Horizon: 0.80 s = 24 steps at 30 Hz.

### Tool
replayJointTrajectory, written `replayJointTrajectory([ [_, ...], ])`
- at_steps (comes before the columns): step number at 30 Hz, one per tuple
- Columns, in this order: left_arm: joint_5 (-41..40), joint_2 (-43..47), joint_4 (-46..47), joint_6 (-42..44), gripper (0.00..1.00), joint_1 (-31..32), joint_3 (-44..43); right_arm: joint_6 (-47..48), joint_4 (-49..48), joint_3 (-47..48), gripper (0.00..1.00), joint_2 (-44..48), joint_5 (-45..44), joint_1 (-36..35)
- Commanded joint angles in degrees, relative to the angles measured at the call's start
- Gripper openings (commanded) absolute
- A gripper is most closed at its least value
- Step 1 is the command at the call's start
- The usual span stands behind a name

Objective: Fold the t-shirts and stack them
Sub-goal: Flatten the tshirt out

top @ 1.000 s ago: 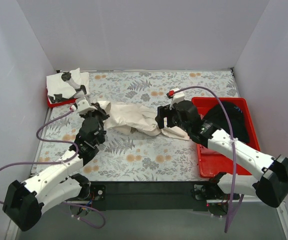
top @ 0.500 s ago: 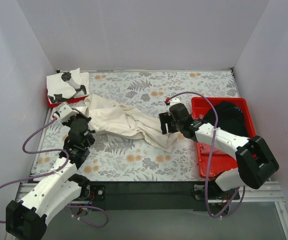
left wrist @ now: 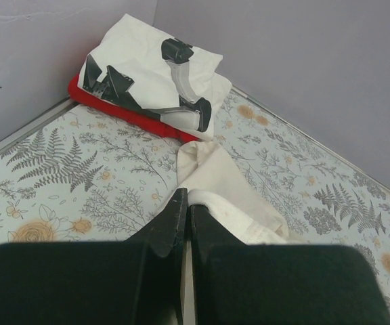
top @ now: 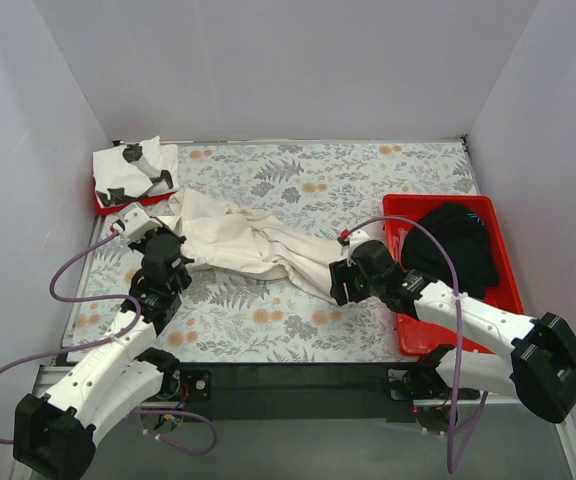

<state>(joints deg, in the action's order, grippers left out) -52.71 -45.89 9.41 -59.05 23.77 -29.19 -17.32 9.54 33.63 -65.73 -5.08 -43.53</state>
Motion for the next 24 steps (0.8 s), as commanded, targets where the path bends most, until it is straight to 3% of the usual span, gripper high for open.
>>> replayJointTrajectory([
  [1,0.3,-0.5,-0.2,-0.7,0.0,-0.5,-0.1,-1.9,1.4,-2.1,0.55,1.8,0.8,-0.2],
  [13,1.2,0.5,-1.2,-1.1,0.0,-1.0,-0.1,-2.3,-3.5,-2.8,0.38,-6.4,0.8,-0.9],
  [24,1.5,0.0,-1.2,-1.3,0.0,-1.2,0.0,-3.0,-3.8,-1.7,0.37,-10.6,-2.0,-3.8],
])
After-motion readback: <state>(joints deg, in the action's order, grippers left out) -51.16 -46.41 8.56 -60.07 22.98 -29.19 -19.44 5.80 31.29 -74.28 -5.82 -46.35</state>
